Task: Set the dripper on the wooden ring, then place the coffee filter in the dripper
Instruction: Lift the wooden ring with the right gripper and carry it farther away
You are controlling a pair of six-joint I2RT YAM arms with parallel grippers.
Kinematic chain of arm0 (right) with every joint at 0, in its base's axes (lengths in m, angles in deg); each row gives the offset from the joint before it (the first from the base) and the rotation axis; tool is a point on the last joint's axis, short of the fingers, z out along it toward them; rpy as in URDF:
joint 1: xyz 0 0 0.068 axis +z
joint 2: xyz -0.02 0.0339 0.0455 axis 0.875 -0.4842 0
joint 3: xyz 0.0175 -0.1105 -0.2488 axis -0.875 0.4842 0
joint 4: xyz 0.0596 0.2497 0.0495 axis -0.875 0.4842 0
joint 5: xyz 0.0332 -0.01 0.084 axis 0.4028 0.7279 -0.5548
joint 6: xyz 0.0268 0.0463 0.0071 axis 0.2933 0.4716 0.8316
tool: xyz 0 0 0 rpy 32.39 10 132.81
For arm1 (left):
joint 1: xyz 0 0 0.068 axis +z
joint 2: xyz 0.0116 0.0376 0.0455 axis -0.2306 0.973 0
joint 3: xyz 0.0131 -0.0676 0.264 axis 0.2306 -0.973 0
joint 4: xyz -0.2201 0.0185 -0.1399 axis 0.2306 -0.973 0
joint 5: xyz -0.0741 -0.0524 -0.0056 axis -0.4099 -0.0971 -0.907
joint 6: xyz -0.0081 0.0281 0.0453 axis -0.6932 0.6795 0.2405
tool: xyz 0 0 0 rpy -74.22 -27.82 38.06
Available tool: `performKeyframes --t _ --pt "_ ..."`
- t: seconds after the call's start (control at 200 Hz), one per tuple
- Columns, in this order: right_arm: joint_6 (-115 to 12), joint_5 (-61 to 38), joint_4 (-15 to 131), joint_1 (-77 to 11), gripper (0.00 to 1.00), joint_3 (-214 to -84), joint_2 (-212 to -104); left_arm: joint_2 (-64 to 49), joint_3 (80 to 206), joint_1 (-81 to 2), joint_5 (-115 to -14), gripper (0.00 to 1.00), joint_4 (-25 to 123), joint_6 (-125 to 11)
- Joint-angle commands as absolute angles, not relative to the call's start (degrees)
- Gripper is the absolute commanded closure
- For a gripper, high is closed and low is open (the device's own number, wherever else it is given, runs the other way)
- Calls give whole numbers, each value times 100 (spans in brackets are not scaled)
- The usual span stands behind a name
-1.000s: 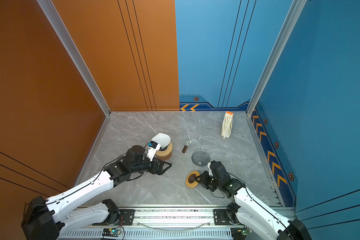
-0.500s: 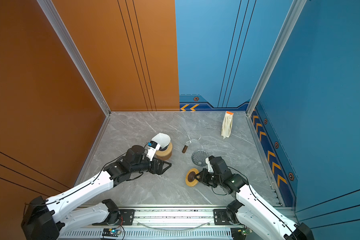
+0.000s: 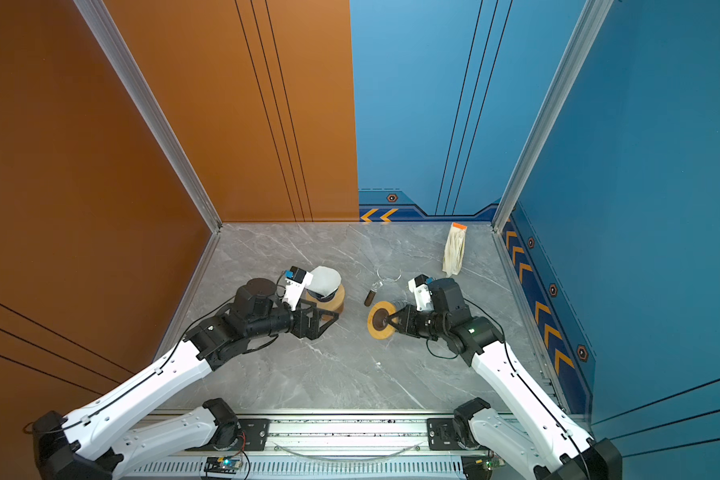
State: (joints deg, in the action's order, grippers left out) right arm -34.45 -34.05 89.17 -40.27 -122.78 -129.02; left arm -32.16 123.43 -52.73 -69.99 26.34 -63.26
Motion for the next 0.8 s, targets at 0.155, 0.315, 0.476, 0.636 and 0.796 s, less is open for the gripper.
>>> performKeyframes --t 0.155,0.315,0.476,0.636,0.796 --pt "-3638 -3797 8561 -4664 100 -13373 -13893 -2944 12894 -4857 -6734 2 2258 -5806" --pt "-3394 -3707 7933 -4861 100 -13542 -14375 -2552 13170 -4541 -6941 2 2410 -5727" --pt "-2887 -3742 6884 -4990 100 -13496 -14849 -2131 13447 -4357 -7209 2 2405 -5649" --pt "-2778 -3740 6624 -5038 100 -13622 -15307 -1887 13632 -4291 -7348 2 2401 -5595" --pt "-2578 -3780 6415 -5057 100 -13681 -15705 -1797 13727 -4257 -7365 2 2332 -5576"
